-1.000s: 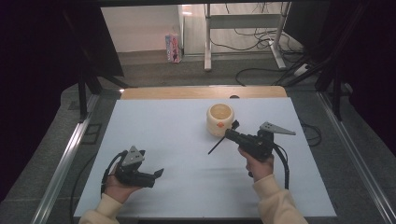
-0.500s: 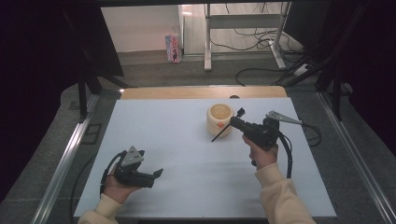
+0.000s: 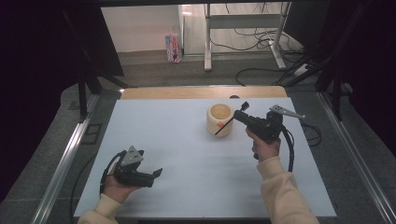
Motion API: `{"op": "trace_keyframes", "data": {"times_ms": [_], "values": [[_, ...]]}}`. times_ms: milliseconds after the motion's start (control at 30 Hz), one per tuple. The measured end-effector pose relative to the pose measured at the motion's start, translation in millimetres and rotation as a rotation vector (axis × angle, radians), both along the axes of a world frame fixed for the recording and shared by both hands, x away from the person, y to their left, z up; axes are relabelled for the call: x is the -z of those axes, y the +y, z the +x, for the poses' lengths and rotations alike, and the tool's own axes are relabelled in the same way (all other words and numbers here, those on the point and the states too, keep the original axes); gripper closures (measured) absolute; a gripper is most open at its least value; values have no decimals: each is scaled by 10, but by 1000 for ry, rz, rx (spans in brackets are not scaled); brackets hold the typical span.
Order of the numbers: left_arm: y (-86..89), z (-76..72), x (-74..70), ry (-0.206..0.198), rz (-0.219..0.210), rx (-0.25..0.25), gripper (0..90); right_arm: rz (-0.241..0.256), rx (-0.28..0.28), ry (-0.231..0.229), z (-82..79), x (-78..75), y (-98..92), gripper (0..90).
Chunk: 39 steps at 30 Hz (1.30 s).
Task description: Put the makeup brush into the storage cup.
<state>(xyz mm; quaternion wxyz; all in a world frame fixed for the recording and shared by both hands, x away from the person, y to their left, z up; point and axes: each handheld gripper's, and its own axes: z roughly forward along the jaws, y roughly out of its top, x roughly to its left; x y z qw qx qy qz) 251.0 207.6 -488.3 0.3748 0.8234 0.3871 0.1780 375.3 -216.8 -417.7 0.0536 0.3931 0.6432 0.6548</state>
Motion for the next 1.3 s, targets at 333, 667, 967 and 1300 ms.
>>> {"op": "trace_keyframes", "data": {"times_ms": [333, 667, 967, 1300], "values": [[1, 3, 5, 3, 7, 0, 51, 24, 16, -6, 153, -83, -27, 850], [8, 3, 4, 2, 7, -4, 52, 30, 42, -1, 311, -99, -35, 850], [7, 4, 5, 3, 8, -3, 53, 31, 71, 0, 415, -129, -81, 850], [7, 9, 11, 9, 8, -5, 53, 30, 92, -1, 521, -162, -74, 850]]}}
